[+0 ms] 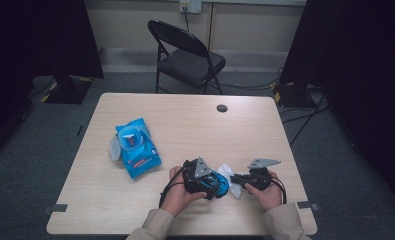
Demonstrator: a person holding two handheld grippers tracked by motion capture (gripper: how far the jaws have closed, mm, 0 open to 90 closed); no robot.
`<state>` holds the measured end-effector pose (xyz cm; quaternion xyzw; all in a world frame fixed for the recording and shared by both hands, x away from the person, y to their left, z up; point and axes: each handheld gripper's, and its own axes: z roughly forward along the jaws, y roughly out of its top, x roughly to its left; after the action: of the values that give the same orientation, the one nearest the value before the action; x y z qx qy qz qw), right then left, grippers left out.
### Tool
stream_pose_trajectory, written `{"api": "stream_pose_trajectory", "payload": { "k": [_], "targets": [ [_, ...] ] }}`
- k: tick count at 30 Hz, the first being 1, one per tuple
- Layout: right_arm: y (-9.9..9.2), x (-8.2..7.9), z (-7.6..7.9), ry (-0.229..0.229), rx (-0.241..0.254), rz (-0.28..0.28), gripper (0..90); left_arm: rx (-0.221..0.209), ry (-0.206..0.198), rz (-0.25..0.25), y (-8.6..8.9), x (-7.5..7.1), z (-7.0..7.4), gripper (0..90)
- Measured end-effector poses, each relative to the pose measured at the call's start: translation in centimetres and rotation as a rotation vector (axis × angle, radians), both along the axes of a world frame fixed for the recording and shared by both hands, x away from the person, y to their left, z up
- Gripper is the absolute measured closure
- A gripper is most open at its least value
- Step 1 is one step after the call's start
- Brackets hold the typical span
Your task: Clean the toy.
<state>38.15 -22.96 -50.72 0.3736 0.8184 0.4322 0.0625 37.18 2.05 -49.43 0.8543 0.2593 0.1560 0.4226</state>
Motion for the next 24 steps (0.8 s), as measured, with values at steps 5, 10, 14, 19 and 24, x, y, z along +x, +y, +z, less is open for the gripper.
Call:
{"api": "stream_pose_trajectory", "payload": {
  "k": [5,10,14,19,24],
  "targets": [
    [0.2,0.0,0.0,-0.002,-0.009,0.002,85.4,0.005,-0.004,0.005,-0.1,0.0,0.0,6.1],
    [0.3,0.1,-0.1,-0.006,-0.006,0.001,85.3,0.002,-0.005,0.006,-0.1,-0.1,0.0,6.1],
    [0.7,0.3,0.0,-0.005,-0.01,0.012,85.4,0.004,-0.002,0.007,-0.2,-0.1,0.0,6.1],
    [1.5,1.0,0.1,0.002,-0.021,0.032,85.4,0.003,-0.002,0.007,-0.2,-0.1,0.0,6.0],
    [2.2,1.7,0.2,0.004,-0.034,0.047,85.4,0.0,-0.006,0.006,-0.2,-0.1,-0.1,6.0]
  ]
}}
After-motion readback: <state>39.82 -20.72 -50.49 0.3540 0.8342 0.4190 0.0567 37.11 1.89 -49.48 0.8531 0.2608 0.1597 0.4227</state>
